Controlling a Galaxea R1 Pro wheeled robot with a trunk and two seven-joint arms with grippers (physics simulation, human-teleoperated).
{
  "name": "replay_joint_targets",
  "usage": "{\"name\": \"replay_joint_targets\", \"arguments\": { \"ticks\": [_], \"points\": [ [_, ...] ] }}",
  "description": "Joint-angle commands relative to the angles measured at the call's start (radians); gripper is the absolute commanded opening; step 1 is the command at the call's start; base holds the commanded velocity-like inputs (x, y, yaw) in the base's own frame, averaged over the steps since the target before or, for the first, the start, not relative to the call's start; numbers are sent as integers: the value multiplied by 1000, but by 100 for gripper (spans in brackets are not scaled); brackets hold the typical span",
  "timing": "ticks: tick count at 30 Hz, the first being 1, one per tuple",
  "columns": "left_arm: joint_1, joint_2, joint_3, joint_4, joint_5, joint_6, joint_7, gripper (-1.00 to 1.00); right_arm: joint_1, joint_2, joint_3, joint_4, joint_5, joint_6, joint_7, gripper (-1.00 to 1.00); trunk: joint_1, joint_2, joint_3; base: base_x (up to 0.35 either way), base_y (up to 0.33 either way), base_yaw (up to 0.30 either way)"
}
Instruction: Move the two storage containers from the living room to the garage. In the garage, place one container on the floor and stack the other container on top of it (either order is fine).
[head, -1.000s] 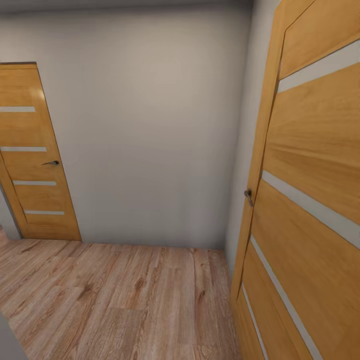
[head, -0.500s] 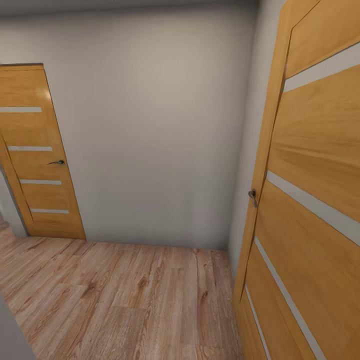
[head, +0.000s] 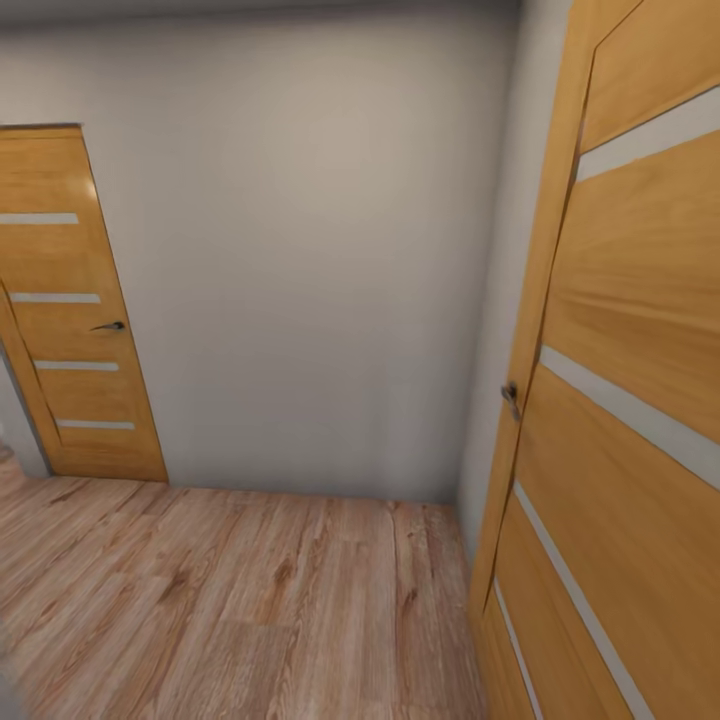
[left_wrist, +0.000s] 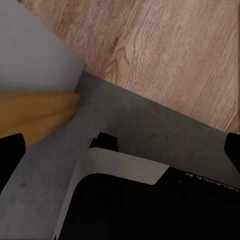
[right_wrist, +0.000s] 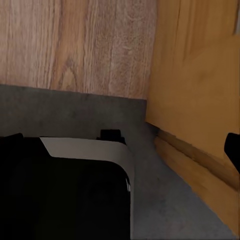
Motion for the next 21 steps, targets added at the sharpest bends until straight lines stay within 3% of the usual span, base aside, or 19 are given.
{"name": "replay_joint_targets", "arguments": {
  "ticks": [1,21],
  "points": [
    [-1,0,-8,0,8,-2,2,100,-1,0,9,3,-8,-6,-1,100,1,-1,-1,298,0,0],
    [-1,2,-8,0,8,-2,2,100,-1,-1,7,3,-7,-9,-1,100,1,-1,-1,320,0,0]
  ]
}}
